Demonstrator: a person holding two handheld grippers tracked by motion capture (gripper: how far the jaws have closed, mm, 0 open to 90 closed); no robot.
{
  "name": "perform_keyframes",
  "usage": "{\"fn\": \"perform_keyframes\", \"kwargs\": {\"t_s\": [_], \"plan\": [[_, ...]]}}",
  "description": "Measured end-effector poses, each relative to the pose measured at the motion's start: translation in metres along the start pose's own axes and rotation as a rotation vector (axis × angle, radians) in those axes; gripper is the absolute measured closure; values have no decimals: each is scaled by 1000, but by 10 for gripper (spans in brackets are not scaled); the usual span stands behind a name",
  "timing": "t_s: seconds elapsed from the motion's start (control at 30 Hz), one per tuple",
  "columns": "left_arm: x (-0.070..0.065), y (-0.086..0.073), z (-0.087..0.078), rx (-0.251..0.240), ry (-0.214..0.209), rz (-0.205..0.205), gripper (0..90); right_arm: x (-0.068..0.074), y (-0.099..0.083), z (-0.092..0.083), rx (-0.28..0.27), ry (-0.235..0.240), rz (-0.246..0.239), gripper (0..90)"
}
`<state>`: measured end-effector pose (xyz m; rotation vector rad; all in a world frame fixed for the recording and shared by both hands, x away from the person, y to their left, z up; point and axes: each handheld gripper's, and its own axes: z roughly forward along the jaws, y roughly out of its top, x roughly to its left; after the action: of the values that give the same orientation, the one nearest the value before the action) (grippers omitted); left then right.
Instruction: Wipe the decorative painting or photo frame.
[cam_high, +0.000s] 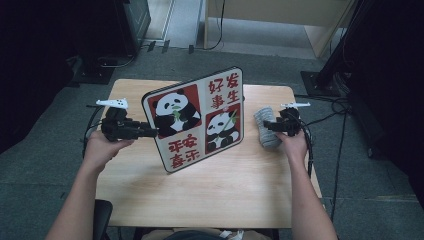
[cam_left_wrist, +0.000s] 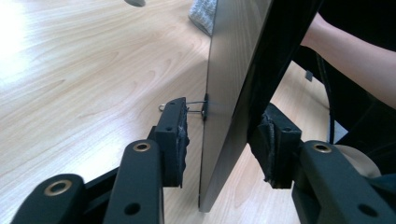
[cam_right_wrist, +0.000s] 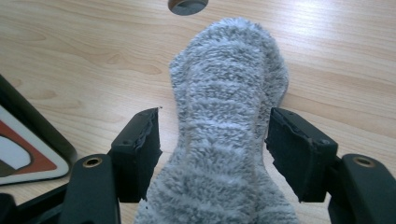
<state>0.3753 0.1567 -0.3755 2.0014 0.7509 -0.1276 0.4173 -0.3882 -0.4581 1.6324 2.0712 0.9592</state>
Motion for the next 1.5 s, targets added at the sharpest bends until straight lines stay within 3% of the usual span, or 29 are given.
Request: {"fn": "perform_keyframes", "kwargs": {"t_s": [0.43,0.6,1.5], "plan": [[1,-1,2,-5,76,13,487,16,2,-13,7,22,-39,379],[4,-2,1,-17,85,-5,476,19,1,-19,-23,46,-44,380],[15,-8,3,-28,170,-46,435,46,-13,-42,-30,109,-125,379]]}}
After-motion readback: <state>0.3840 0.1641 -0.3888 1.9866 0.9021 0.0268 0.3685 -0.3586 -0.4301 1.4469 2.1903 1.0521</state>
